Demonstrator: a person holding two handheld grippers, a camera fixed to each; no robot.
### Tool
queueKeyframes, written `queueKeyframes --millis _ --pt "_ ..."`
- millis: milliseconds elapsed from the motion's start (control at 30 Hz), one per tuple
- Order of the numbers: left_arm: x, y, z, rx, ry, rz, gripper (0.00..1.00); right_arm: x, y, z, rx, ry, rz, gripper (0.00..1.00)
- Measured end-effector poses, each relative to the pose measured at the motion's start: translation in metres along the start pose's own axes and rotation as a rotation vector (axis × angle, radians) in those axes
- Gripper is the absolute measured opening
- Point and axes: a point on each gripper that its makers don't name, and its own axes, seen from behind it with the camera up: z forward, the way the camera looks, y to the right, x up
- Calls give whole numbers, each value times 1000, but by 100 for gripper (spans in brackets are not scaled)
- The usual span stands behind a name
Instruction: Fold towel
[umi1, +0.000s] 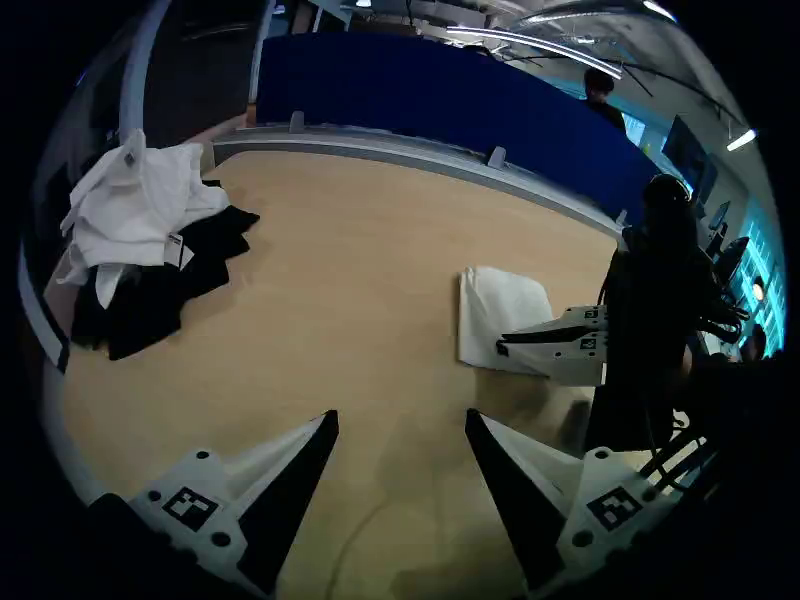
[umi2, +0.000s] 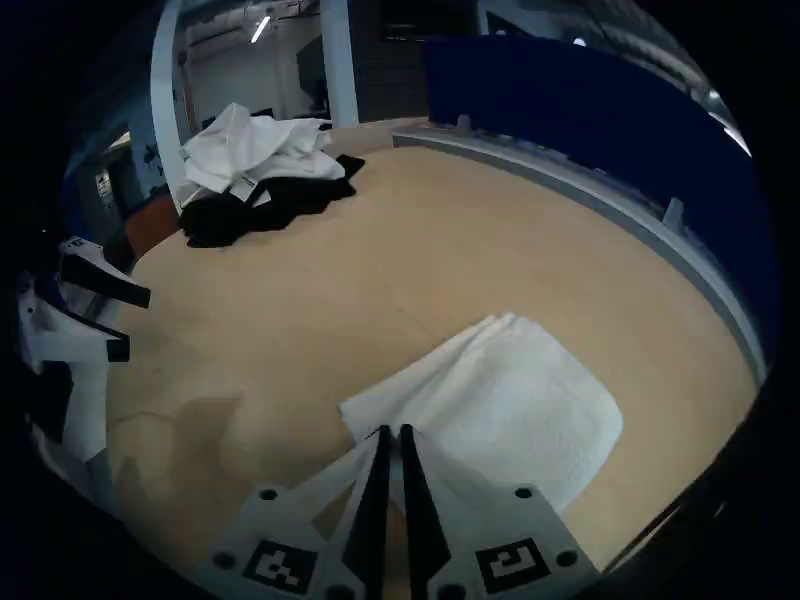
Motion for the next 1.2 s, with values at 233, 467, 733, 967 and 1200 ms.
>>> queueKeyframes --millis 233,467,733,967,1200 --pt "0 2 2 -5 -3 2 94 5 4 -7 -1 16 -5 18" --pt "1 2 2 -4 -3 2 94 6 14 -18 -27 29 -3 59" --pt "0 2 1 -5 -3 -4 94 -6 34 -39 -99 28 -5 90" --pt "0 5 2 -7 -4 -6 94 -29 46 -56 -134 4 17 93" --pt "1 12 4 -15 -4 -4 94 -50 49 -64 -154 -27 32 93"
